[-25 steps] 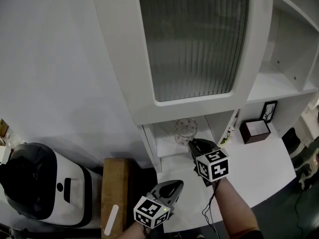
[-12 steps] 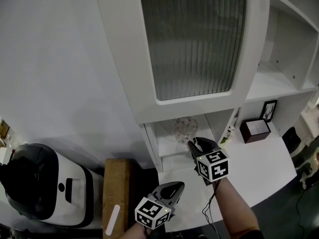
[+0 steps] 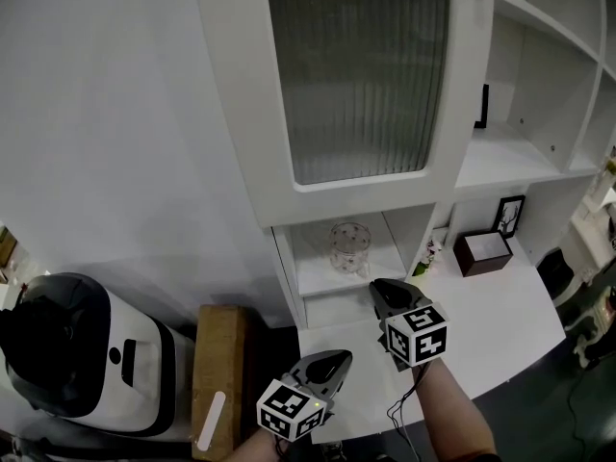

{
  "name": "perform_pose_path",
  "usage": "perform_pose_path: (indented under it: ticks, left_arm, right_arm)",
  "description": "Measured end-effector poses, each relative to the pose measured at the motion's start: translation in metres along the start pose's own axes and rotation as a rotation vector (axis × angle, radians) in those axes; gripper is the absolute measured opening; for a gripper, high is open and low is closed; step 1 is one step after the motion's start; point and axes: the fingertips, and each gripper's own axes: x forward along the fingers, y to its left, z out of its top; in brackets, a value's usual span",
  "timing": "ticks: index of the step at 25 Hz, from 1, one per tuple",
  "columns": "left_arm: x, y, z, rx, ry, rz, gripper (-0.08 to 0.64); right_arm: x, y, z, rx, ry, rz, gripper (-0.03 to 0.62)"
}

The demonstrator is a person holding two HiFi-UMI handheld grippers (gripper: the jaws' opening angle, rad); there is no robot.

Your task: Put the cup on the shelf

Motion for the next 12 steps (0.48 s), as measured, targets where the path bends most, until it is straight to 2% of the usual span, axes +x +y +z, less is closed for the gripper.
perform_pose_path:
  ticks: [12]
  left_arm:
    - [-0.009, -0.057, -0.009, 0.010, -0.007, 0.033, 0.005]
  right_arm:
    - [-0.079, 0.026, -0.020, 0.019, -0.029, 0.064, 0.006]
